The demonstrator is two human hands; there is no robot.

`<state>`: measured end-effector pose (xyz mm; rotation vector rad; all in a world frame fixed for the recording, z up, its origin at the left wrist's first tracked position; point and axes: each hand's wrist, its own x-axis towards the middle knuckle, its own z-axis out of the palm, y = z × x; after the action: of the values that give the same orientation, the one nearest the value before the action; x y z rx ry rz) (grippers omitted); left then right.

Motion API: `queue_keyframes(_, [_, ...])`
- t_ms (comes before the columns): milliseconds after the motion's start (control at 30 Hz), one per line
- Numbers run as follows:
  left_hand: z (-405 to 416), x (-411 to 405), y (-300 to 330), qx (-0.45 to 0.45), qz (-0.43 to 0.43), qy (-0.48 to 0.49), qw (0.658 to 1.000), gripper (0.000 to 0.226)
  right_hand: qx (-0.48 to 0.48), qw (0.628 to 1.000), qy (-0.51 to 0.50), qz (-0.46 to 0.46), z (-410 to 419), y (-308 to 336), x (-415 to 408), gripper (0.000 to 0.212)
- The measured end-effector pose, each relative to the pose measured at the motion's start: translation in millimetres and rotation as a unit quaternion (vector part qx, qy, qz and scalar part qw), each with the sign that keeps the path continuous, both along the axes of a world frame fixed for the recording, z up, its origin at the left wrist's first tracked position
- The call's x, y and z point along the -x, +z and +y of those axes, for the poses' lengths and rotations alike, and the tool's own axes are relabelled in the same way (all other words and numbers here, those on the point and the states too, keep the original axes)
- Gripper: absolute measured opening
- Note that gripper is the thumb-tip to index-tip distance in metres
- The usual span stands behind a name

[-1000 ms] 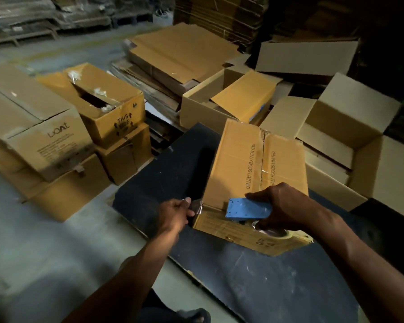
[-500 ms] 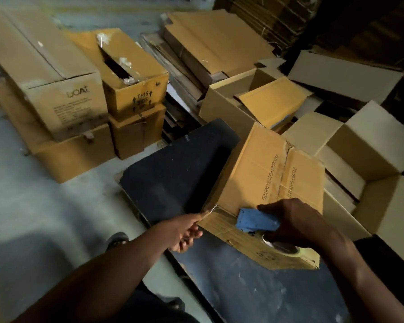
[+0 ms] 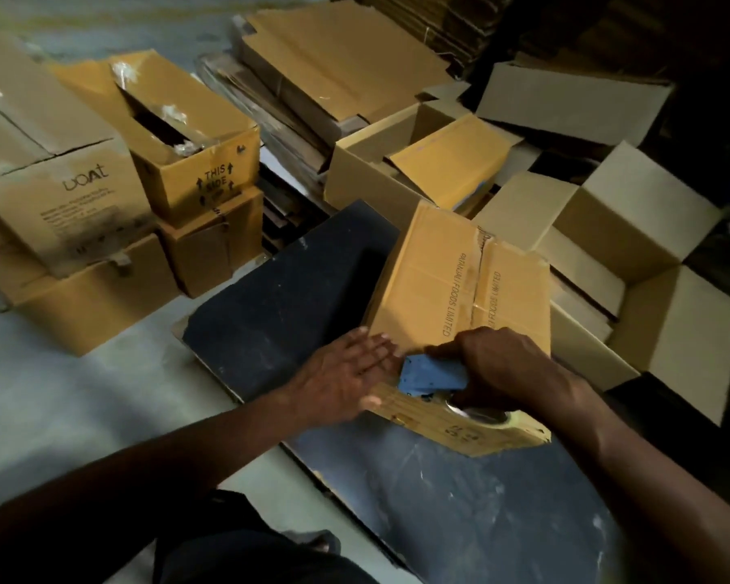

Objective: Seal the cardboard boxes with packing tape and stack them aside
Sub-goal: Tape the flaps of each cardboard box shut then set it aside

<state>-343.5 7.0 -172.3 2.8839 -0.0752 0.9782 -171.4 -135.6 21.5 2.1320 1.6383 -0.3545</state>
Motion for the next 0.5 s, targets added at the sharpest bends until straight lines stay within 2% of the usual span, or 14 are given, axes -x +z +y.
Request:
queue_keyframes(100, [14, -8, -20, -0.039, -0.059, -0.015, 0.997, 0.046, 0.025, 0.999, 0.032, -0.004, -11, 0, 0, 0.073])
queue_keyframes(233, [14, -17, -13, -0.058, -0.111, -0.039, 0.991, 0.033, 0.057, 0.998, 0.004, 0.018, -16, 3, -6, 0.083])
queue_keyframes(367, [15, -15, -11, -0.040, -0.092, -0.047, 0.994, 0.033, 0.060, 0.995, -0.036, 0.070, -28, 9, -14, 0.081])
queue_keyframes(500, [12, -16, -13, -0.050, -0.085, -0.036, 0.994, 0.030, 0.055, 0.993, -0.057, 0.083, -37, 13, -23, 0.083])
